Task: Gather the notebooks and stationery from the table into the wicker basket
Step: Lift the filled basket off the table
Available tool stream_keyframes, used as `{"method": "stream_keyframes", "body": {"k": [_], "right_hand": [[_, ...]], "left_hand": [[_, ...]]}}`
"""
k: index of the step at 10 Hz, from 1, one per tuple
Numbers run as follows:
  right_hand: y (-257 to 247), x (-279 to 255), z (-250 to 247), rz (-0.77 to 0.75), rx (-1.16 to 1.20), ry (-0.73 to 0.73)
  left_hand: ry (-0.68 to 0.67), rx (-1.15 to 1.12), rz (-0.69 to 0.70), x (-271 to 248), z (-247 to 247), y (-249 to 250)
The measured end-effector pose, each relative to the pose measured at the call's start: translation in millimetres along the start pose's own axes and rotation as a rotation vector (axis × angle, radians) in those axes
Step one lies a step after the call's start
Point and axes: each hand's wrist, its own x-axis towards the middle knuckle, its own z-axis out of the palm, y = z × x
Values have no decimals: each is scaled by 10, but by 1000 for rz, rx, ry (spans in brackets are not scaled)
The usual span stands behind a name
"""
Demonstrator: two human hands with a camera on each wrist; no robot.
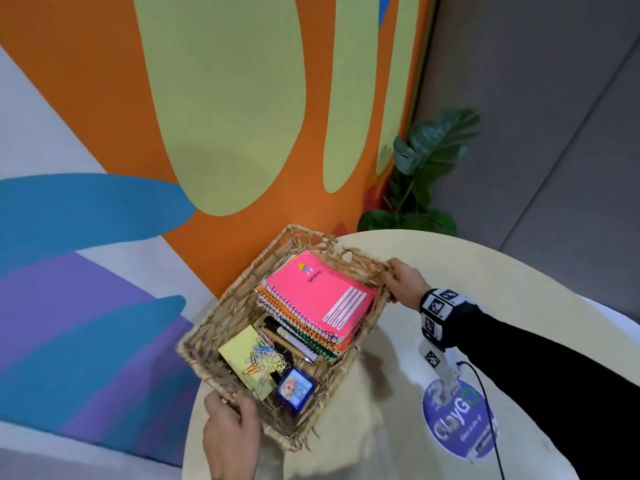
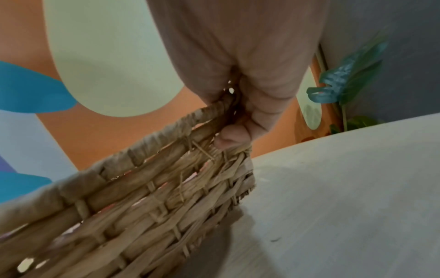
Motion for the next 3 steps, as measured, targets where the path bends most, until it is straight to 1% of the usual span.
{"method": "stream_keyframes", "body": {"k": [1,2,3], "right_hand": [[57,122,101,19,-41,-25],[94,172,180,104,-71,-63],[79,164,109,137,-102,-55]], "left_hand": [[-9,17,-24,90,85,-53],[-25,15,-31,161,107,-18],[-50,12,-11,147,57,-7]]}}
